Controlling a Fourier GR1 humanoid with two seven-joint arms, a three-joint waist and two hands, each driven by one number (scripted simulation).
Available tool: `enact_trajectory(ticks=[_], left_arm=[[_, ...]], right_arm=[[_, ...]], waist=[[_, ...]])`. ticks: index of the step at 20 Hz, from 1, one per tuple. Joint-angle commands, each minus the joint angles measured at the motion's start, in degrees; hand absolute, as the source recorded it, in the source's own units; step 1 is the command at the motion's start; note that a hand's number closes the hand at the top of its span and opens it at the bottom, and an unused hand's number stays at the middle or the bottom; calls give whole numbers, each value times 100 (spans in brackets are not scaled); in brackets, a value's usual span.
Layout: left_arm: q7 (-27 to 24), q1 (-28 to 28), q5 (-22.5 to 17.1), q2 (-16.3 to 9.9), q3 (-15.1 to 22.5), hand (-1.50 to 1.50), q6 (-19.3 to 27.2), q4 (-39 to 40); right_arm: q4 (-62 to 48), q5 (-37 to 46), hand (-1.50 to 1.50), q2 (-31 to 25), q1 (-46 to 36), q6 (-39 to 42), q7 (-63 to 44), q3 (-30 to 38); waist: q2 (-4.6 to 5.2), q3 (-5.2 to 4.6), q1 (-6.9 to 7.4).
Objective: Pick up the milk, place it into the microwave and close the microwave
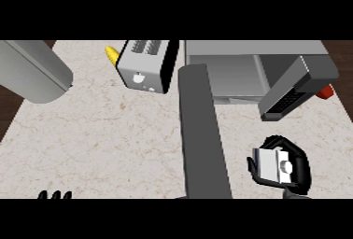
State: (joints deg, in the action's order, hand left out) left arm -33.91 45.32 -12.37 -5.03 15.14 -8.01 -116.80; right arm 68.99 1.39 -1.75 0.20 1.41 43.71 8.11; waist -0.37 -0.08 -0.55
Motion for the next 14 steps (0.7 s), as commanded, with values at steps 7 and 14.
enact_trajectory(ticks=[7, 14], left_arm=[[17, -516, -352, -105, -480, -150, -68, 487], [12, -55, -535, -230, -558, -150, -214, 167]], right_arm=[[1375, -769, 150, 173, 334, -139, -897, -780], [850, -245, 150, 175, -728, -1228, -1304, -1070]], waist=[[30, 7, 66], [35, 9, 105]])
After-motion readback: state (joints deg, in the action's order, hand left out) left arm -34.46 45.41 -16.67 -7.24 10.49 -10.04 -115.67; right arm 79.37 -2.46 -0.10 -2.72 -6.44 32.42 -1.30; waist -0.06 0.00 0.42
